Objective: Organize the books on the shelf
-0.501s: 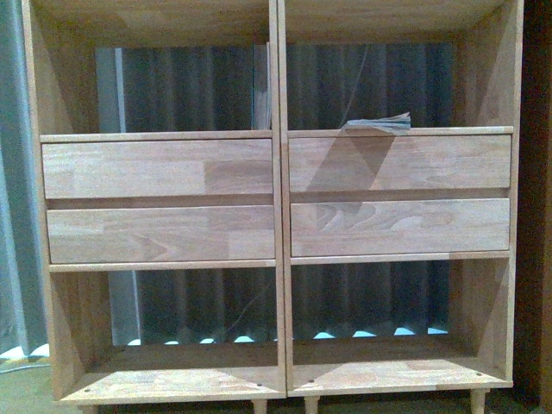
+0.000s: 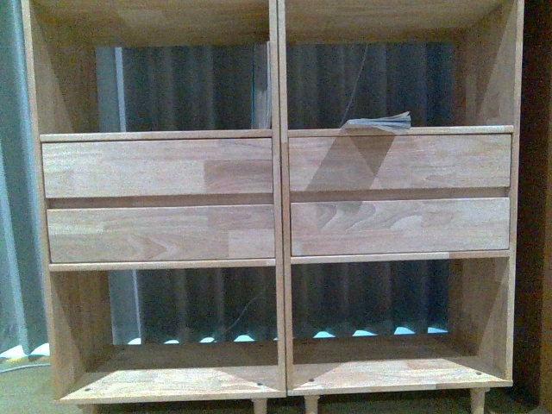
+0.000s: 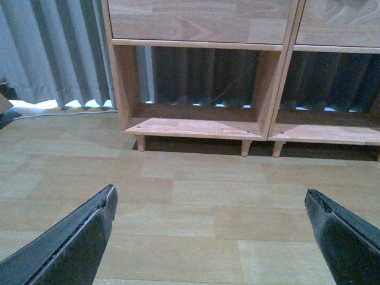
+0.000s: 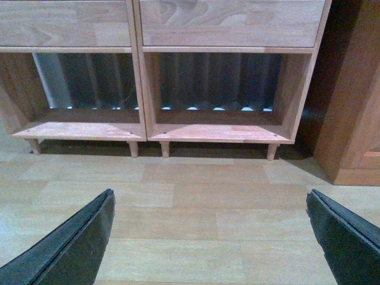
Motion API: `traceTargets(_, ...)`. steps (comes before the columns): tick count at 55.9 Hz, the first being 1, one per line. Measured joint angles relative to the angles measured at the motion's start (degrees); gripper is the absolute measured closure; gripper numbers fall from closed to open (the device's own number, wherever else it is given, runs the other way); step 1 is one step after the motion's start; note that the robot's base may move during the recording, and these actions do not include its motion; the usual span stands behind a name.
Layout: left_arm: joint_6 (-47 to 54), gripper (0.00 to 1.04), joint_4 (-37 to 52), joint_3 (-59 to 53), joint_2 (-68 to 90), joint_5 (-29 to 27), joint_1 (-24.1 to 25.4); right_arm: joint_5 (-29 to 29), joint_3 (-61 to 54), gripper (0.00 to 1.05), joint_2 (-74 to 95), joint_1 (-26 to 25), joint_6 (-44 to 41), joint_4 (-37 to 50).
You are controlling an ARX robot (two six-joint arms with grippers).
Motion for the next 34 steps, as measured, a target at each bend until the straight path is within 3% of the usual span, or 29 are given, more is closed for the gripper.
traceTargets(34, 0.0, 0.07, 0.0, 0.0, 0.0, 0.0, 0.0, 0.0, 0.0, 0.07, 0.0, 0.0, 0.0, 0.0)
